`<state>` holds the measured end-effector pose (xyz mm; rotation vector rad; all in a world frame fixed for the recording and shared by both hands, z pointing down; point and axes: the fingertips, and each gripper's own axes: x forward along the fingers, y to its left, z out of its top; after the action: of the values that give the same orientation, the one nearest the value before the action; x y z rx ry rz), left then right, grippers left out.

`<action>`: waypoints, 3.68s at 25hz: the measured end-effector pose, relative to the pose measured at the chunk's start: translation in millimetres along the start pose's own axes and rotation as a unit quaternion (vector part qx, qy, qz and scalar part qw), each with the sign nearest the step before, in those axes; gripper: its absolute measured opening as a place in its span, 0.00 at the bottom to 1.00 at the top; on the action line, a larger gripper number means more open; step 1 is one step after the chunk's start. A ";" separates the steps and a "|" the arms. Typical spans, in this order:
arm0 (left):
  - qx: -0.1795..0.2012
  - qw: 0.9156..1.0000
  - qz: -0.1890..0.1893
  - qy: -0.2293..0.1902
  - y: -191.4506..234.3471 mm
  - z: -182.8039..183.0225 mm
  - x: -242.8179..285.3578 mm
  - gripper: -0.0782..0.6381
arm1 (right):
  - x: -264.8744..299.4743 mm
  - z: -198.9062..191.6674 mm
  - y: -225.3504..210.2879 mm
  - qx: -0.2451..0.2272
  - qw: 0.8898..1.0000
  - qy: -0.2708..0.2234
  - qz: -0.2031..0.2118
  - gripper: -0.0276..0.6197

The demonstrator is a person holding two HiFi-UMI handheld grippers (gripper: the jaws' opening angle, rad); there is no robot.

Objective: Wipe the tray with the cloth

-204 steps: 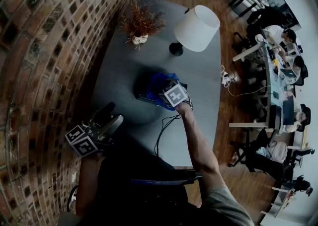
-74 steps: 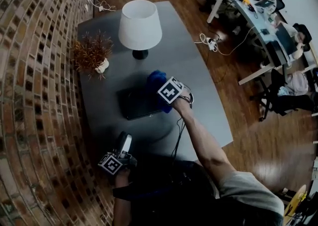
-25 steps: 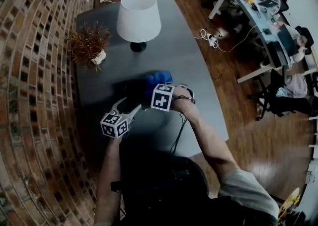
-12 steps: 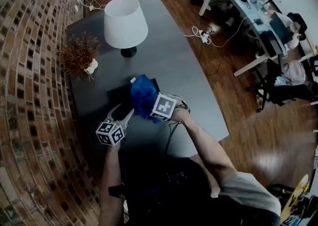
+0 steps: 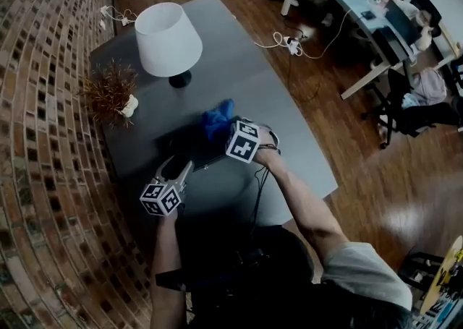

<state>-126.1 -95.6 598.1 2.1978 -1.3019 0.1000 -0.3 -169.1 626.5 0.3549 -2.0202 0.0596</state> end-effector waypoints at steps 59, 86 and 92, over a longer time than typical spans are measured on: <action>-0.285 0.948 0.122 -0.066 6.1 -49.6 -42.2 0.48 | 69.0 51.2 -64.9 0.075 0.981 -0.040 0.175 0.19; -0.041 0.986 0.071 0.145 -48.9 -70.9 -55.2 0.51 | 40.4 -9.7 17.1 -0.298 0.954 0.013 -0.020 0.18; -0.114 0.985 0.081 0.098 -60.1 -84.5 -57.3 0.51 | 52.7 -12.2 36.3 -0.428 0.902 0.041 -0.026 0.18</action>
<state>-87.9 13.9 622.4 1.8405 -1.3089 0.2131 -21.8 -143.8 682.5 -0.1587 -1.7517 -0.8127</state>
